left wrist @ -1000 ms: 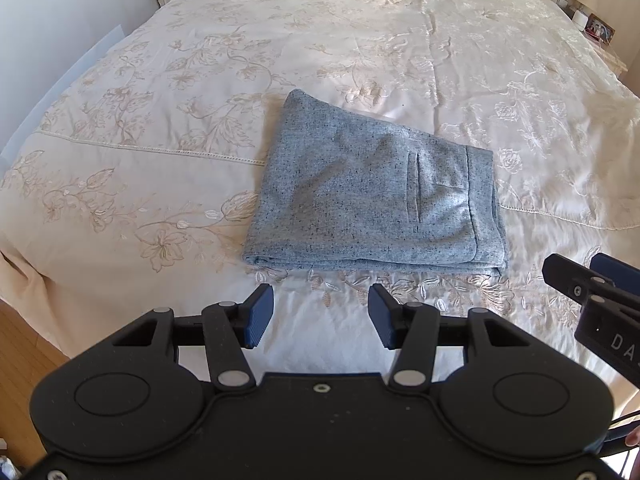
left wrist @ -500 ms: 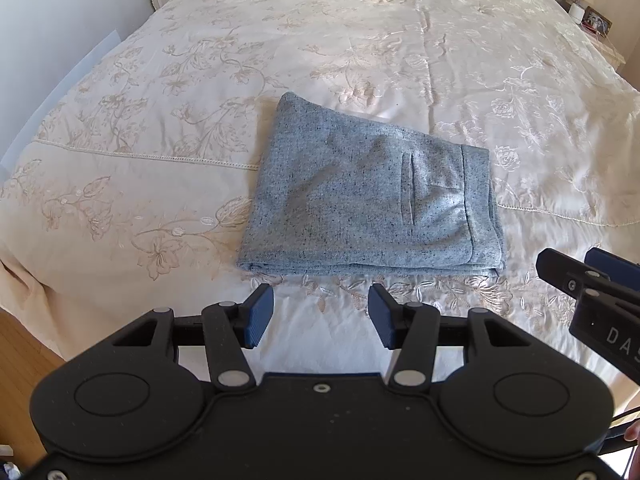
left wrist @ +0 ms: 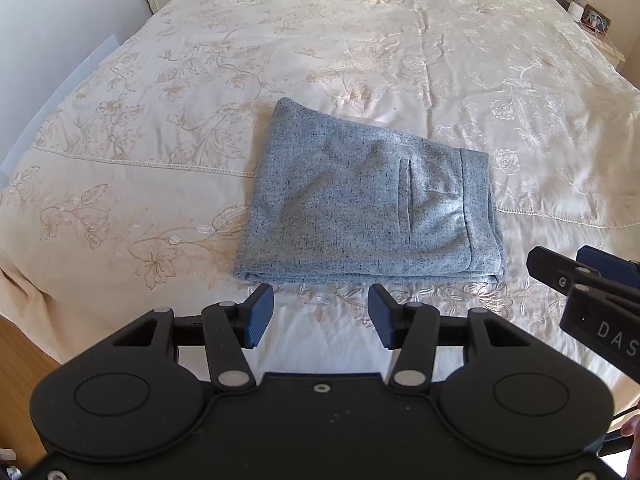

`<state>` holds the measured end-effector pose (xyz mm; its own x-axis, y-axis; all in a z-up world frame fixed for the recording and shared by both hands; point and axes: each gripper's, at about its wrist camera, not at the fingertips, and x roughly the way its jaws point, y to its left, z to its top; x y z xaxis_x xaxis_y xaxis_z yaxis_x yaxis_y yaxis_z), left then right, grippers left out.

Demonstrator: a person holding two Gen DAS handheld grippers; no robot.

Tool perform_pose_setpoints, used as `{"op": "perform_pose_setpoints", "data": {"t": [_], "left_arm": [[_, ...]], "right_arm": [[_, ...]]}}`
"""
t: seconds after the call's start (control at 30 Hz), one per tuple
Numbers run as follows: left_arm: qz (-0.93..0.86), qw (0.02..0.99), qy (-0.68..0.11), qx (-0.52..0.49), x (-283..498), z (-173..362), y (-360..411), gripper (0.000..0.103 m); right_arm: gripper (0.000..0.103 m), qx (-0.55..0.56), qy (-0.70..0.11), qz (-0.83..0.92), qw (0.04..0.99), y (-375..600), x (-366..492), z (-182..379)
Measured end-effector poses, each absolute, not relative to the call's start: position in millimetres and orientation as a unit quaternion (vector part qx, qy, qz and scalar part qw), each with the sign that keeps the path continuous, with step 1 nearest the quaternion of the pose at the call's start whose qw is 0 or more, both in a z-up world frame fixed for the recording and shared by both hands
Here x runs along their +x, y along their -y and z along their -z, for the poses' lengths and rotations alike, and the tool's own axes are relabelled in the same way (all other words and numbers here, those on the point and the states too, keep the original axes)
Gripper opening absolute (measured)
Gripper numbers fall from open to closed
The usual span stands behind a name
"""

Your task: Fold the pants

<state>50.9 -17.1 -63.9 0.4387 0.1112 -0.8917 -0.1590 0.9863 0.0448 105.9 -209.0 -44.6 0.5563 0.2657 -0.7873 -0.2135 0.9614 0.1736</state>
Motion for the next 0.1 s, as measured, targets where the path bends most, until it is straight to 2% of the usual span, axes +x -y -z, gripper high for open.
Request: {"op": "perform_pose_setpoints", "data": {"t": [0.1], "left_arm": [[-0.080, 0.848, -0.523, -0.019, 54.1, 62.7, 17.5, 0.057]], "right_arm": [[0.054, 0.031, -0.452, -0.136, 0.881, 209.0, 108.5, 45.2]]}}
